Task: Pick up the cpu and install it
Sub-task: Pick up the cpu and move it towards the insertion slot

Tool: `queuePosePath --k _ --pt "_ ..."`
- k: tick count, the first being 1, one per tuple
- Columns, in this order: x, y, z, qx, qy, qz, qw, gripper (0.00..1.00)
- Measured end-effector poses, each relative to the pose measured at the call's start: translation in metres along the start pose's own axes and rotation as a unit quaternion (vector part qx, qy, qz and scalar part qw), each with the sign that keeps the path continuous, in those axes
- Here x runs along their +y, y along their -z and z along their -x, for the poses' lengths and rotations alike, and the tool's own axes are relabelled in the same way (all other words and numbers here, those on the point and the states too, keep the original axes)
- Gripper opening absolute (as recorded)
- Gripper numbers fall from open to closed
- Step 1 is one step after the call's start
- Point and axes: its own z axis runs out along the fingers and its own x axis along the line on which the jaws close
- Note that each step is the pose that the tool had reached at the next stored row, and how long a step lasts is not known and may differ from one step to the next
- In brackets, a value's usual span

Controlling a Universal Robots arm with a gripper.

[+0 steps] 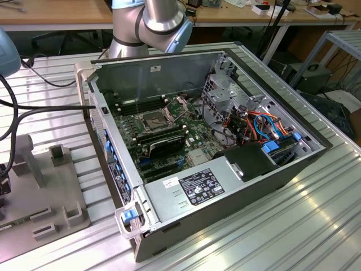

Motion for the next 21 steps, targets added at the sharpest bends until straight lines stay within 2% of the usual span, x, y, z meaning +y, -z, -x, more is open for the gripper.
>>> queuePosePath --k 7,21 --pt "0.0000 0.0033 0.0000 0.0000 0.000 0.0000 1.00000 0.69" --pt "-0.0001 0.0041 0.0000 0.0001 0.000 -0.0001 1.00000 0.69"
